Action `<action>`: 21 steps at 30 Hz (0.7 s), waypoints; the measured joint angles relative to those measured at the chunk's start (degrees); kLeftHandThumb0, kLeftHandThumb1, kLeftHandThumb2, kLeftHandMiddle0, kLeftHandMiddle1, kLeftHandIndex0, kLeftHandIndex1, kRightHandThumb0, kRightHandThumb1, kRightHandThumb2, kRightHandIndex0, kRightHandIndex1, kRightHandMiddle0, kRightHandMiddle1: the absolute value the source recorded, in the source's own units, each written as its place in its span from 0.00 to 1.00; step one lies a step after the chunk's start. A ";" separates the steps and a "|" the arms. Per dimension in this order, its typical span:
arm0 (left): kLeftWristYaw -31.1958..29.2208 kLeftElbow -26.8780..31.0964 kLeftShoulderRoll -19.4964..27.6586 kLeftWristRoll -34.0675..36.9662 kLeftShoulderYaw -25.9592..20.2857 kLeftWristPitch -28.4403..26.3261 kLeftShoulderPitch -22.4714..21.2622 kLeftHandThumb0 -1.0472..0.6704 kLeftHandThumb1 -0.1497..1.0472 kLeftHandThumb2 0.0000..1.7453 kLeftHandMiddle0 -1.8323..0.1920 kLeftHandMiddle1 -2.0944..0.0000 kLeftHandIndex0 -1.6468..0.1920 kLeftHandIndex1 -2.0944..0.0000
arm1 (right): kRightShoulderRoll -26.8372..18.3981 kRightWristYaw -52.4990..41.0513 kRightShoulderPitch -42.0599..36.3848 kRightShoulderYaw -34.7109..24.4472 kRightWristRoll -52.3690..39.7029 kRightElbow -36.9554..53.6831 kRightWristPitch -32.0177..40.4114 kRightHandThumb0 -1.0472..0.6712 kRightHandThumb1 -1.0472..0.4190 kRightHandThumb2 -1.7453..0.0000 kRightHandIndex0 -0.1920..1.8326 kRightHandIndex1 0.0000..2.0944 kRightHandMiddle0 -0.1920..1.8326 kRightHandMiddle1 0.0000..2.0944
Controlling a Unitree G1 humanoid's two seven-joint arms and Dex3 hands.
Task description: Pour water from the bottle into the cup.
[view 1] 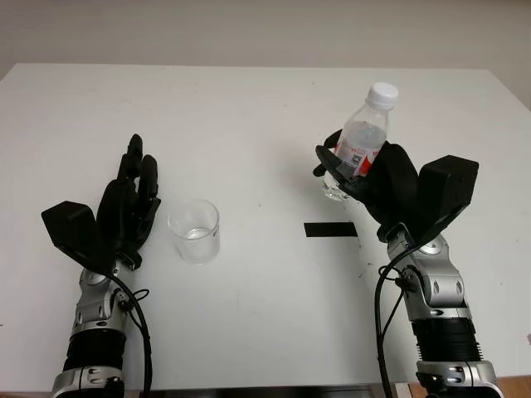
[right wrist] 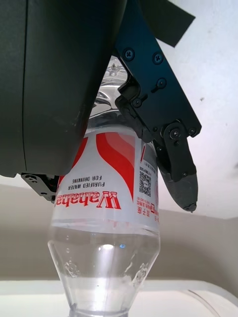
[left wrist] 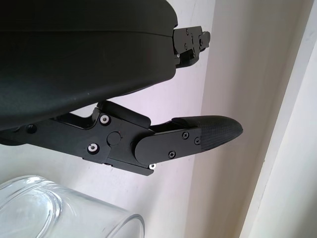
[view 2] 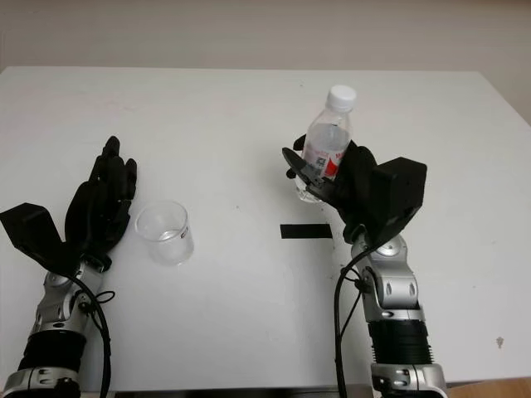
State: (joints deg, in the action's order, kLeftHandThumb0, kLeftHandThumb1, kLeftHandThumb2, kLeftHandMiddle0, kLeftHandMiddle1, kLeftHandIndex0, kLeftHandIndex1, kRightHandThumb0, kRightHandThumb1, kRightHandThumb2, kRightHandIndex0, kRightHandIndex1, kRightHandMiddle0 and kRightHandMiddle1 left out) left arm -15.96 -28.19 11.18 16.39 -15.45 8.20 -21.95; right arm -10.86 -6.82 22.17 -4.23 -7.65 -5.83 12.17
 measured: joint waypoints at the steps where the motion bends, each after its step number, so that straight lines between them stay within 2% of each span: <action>1: -0.07 0.00 0.00 0.06 -0.01 0.00 0.02 0.19 1.00 0.30 0.97 0.98 0.96 0.98 | 0.00 -0.08 -0.09 0.01 0.40 0.00 0.02 0.38 0.00 0.75 0.67 1.00 0.54 1.00; 9: -0.73 0.17 0.01 0.07 0.00 0.13 0.39 0.19 1.00 0.31 0.98 0.98 0.97 0.98 | 0.55 -0.65 -0.89 0.76 2.46 -2.02 -0.84 0.38 0.00 0.75 0.66 1.00 0.53 1.00; 18: -0.85 0.29 0.01 0.08 -0.05 0.18 0.55 0.19 1.00 0.31 0.97 0.97 0.97 0.97 | 2.89 -0.67 -2.65 1.13 2.78 -3.95 -2.17 0.37 0.00 0.73 0.72 1.00 0.55 1.00; 21: -0.99 0.25 0.02 0.44 -0.11 0.18 0.55 0.19 1.00 0.30 0.97 0.97 0.96 0.97 | 3.50 -1.04 -3.71 1.09 2.26 -3.95 -2.41 0.37 0.00 0.73 0.70 1.00 0.55 1.00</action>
State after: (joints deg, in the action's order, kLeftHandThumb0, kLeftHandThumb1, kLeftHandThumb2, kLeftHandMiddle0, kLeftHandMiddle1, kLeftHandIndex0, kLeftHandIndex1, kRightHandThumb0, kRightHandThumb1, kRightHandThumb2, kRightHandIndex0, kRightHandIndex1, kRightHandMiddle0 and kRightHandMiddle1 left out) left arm -16.94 -27.93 11.20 16.84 -15.56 8.38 -21.40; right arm -7.37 -7.85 18.46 -3.14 -5.39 -9.78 9.76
